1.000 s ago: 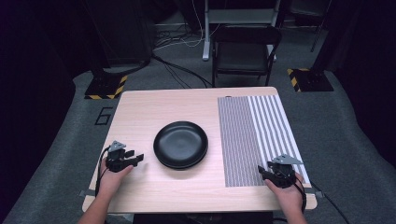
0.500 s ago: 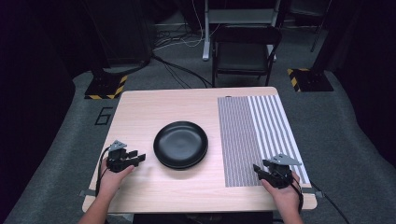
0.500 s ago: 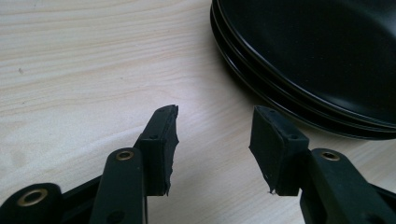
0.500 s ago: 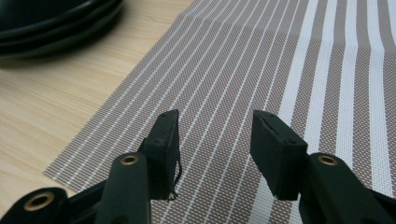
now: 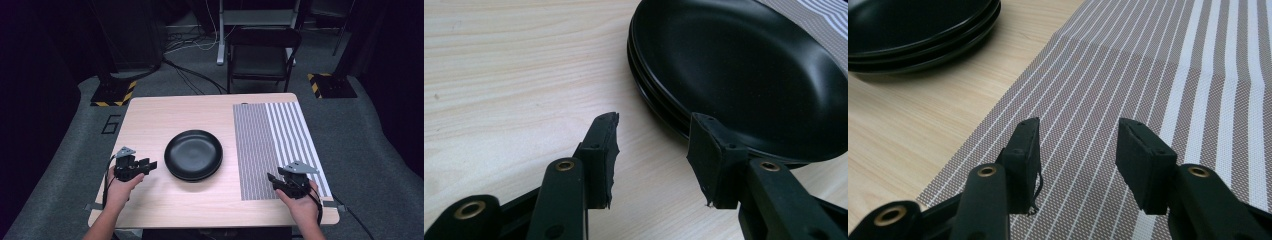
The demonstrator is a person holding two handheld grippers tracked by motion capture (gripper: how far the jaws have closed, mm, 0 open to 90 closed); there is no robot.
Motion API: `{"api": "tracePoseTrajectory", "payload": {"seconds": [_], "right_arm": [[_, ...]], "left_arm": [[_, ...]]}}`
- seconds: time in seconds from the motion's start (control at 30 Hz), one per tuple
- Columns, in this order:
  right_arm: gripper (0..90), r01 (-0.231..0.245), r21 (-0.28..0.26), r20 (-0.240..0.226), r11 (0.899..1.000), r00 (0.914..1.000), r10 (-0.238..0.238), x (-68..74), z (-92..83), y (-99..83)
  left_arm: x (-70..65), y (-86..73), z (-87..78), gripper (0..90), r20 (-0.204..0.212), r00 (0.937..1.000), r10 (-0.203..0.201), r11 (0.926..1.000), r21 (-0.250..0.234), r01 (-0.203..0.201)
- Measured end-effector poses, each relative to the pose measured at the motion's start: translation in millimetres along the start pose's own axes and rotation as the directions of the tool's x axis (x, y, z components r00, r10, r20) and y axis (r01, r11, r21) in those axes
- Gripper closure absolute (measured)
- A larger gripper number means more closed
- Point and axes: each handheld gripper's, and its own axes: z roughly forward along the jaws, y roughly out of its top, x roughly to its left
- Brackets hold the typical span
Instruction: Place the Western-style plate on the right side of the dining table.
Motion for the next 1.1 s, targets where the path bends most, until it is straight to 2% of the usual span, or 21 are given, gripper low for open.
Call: {"api": "tracePoseTrajectory", "payload": {"seconds": [0.07, 0.23, 0.5, 0.7, 0.9, 1.1], "right_arm": [[52.2, -0.014, -0.001, -0.01, 1.0, 0.9999, 0.014, 0.6, 1.4, 2.6], [53.4, -0.031, -0.012, -0.04, 0.999, 0.9987, 0.031, 2.8, 7.3, 10.2], [53.5, -0.023, -0.011, -0.039, 1.0, 0.999, 0.023, 8.7, 16.2, 16.8], [53.1, -0.027, -0.02, -0.044, 0.999, 0.9987, 0.026, 11.1, 21.5, 23.5], [52.7, -0.033, -0.026, -0.041, 0.999, 0.9987, 0.032, 12.9, 24.8, 28.1], [52.9, -0.043, -0.018, -0.031, 0.999, 0.9986, 0.043, 13.5, 29.9, 30.8]], "left_arm": [[-1.1, 1.9, 0.9, 55.3, 0.008, 0.9999, -0.015, 0.9999, 0.005, 0.015], [-2.1, 5.7, 4.0, 57.0, 0.012, 0.9998, -0.018, 0.9998, 0.004, 0.018], [-2.0, 14.0, 4.7, 59.2, 0.002, 0.9996, -0.029, 0.9994, -0.018, 0.029], [-4.9, 19.3, 7.6, 59.1, -0.012, 0.9994, -0.032, 0.9995, -0.008, 0.032], [-10.7, 26.0, 10.1, 59.0, -0.007, 0.9995, -0.032, 0.9994, -0.015, 0.032], [-11.5, 33.4, 13.7, 59.4, 0.005, 0.9984, -0.056, 0.9981, -0.025, 0.056]]}}
